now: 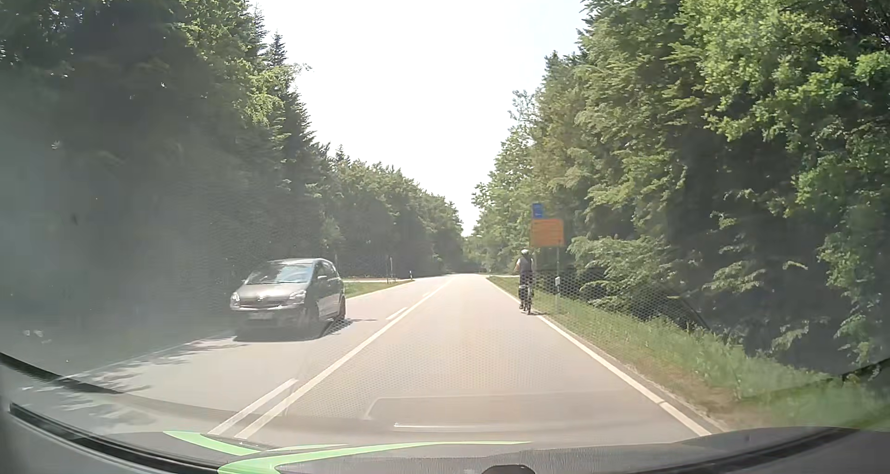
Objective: Follow the waypoints while adhering to traffic rules and regulations
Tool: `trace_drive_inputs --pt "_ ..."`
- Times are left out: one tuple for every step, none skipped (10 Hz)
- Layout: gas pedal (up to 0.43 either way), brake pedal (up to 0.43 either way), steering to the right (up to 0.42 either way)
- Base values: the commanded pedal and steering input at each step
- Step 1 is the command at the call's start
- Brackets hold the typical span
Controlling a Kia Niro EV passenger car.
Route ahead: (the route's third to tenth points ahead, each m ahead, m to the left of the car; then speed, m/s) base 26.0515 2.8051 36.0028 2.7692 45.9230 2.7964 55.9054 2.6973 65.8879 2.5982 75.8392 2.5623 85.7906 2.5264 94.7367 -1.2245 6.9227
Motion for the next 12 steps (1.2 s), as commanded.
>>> trace_drive_inputs --pt "0.087 0.0 -0.004" --pt "0.098 0.0 -0.003" --pt "0.098 0.0 -0.003" --pt "0.098 0.0 -0.003" --pt "0.098 0.0 -0.003" --pt "0.098 0.0 -0.003" --pt "0.098 0.0 -0.003" --pt "0.098 0.0 -0.003" --pt "0.098 0.0 -0.003" --pt "0.098 0.0 -0.002" --pt "0.098 0.0 -0.002" --pt "0.098 0.0 -0.002"
